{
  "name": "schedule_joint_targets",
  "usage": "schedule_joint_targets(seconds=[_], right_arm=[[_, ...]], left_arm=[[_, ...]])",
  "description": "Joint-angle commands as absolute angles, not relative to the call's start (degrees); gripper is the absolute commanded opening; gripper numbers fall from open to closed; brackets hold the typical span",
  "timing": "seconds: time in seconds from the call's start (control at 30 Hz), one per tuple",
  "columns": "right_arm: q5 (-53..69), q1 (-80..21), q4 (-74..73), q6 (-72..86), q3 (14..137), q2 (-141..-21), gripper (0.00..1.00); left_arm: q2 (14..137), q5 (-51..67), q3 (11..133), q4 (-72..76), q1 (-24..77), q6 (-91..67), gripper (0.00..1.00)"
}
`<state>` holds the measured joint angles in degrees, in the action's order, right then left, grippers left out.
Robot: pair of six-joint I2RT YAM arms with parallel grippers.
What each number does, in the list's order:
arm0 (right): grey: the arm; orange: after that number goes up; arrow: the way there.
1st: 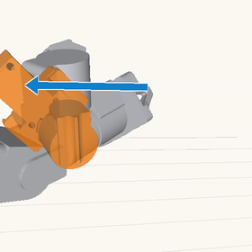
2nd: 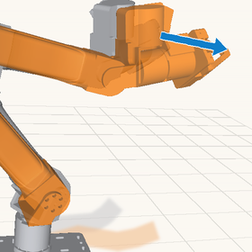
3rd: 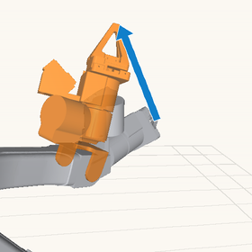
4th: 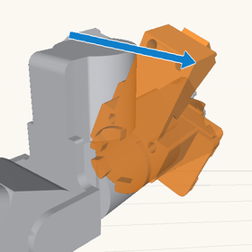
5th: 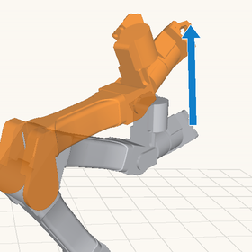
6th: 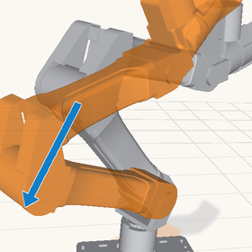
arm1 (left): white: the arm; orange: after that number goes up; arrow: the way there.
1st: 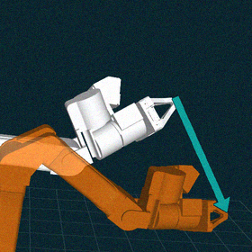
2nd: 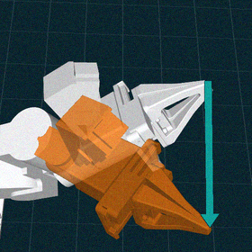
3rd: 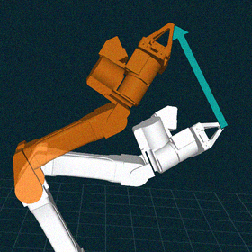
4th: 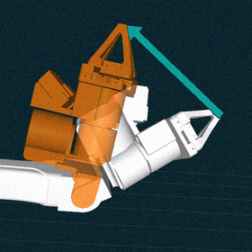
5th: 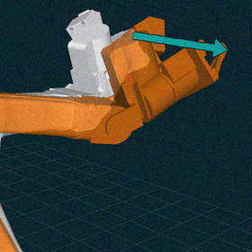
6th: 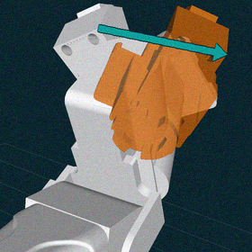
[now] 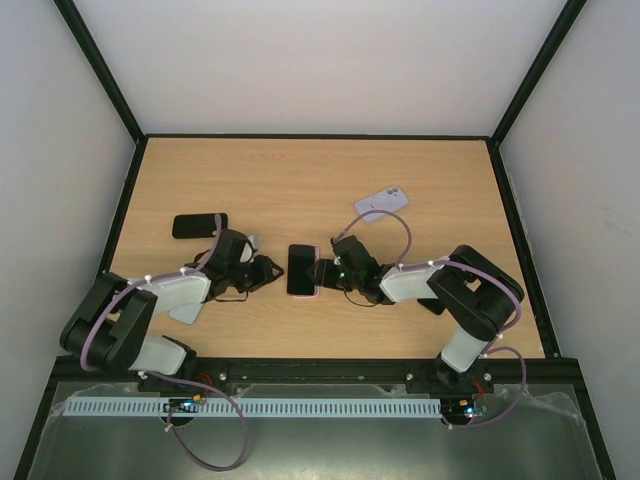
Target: Put the phone into the phone case
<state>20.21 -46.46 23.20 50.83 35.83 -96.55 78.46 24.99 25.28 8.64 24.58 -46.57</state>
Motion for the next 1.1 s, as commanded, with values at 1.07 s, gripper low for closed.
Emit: schedule_joint_targets(seconds=[1.07], right_arm=[[22.54,-43.37,31.14,51.69,34.87,-100.82,0.25]], left_arm=[[91.59,23.25,36.23,17.02,31.65,-45.19,0.03]])
